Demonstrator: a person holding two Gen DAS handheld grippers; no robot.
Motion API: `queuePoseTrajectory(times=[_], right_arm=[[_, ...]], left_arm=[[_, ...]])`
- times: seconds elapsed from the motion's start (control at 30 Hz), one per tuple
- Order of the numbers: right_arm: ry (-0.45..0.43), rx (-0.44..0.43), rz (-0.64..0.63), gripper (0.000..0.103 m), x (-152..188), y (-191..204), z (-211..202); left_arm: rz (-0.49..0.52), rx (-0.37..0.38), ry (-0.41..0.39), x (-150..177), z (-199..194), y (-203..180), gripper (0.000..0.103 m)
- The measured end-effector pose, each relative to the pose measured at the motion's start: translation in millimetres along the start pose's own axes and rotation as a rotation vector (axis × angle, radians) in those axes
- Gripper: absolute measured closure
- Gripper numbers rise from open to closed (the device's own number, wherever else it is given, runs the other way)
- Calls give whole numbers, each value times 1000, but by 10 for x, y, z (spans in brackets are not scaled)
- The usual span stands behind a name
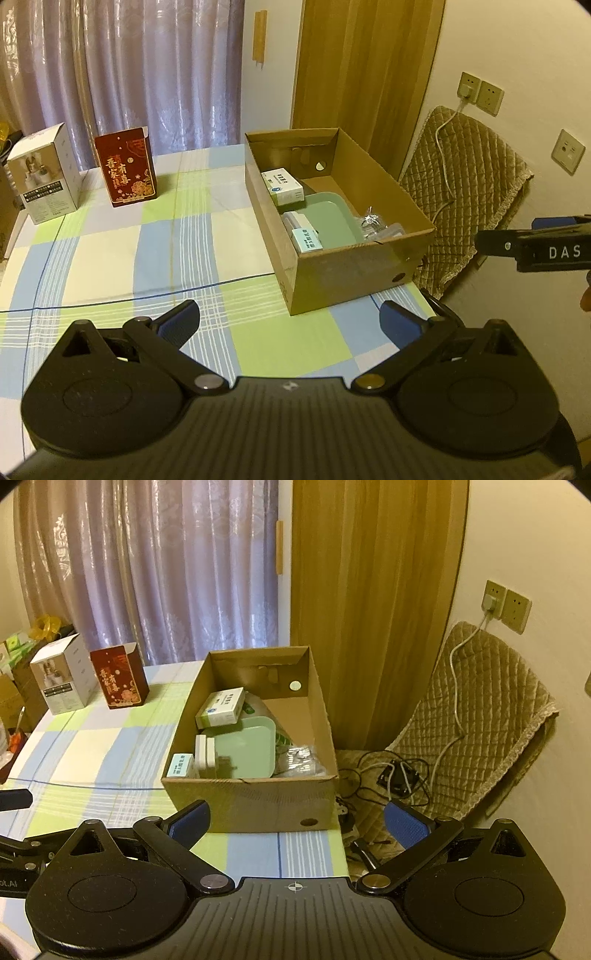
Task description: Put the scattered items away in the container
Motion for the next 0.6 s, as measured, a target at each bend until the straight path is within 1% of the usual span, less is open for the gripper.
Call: queuePoseTrajectory(times=[0.27,0.47,0.6], right_arm=[[-5,8,9,0,-2,92,-265],[8,10,45,0,75,135,-376],[12,19,56,0,113,149,-437]], left_arm=[[-13,-16,0,59,-201,7,1],[-2,-33,-19,90,-330,18,1],[-18,-44,-17,100,-368,57,1]])
Point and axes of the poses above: each gripper's, at about its wrist camera, not at the fingertips, and z roughly the way its jaws point, y to its left, x to its underside, the point moved 7 cm from there along z, roughly the way its jaws point, and after that the axes turned 15 degrees about -y, right-handed, at the moved point
